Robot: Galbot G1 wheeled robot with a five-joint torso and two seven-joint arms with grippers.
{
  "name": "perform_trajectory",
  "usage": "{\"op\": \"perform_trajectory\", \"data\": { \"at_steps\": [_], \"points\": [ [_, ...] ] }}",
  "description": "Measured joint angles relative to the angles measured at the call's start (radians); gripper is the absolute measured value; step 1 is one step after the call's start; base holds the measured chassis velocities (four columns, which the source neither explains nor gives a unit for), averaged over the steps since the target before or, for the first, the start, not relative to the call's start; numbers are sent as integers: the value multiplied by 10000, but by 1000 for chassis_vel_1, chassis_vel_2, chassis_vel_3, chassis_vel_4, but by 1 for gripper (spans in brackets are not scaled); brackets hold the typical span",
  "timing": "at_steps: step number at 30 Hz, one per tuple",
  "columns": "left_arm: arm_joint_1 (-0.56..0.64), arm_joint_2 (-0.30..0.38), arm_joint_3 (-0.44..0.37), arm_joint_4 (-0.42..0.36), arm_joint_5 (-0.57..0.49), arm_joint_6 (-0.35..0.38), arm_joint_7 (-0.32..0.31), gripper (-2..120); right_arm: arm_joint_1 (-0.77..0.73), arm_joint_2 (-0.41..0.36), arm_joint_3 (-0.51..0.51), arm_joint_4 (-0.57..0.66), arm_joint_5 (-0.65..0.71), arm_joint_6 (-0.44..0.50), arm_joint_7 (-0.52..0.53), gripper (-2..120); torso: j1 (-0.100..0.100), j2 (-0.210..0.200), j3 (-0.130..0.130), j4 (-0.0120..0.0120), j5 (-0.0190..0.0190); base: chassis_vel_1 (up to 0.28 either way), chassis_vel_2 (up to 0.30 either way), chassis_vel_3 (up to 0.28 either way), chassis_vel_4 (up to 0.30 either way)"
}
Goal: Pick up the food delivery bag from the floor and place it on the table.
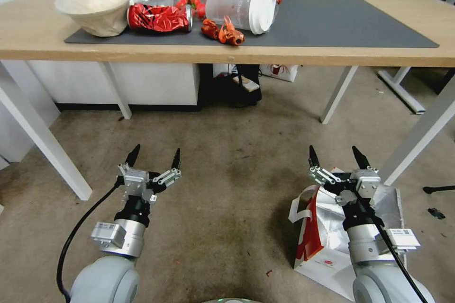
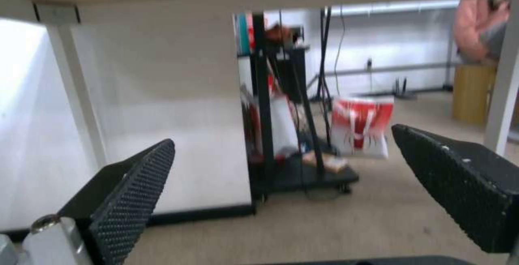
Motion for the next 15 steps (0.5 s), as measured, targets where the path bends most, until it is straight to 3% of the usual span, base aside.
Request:
{"op": "perform_trajectory", "data": {
  "at_steps": [5,15],
  "points": [
    [-20,46,-22,99,-158,-355,-18,100,182,-211,393,-272,82,-69,45,100,5,20,0,0,1,0,0,0,0],
    [57,120,-25,160,-312,-370,-19,100,475,-633,1372,-1235,177,-104,124,100,9,41,-1,0,2,0,0,0,0]
  ]
}}
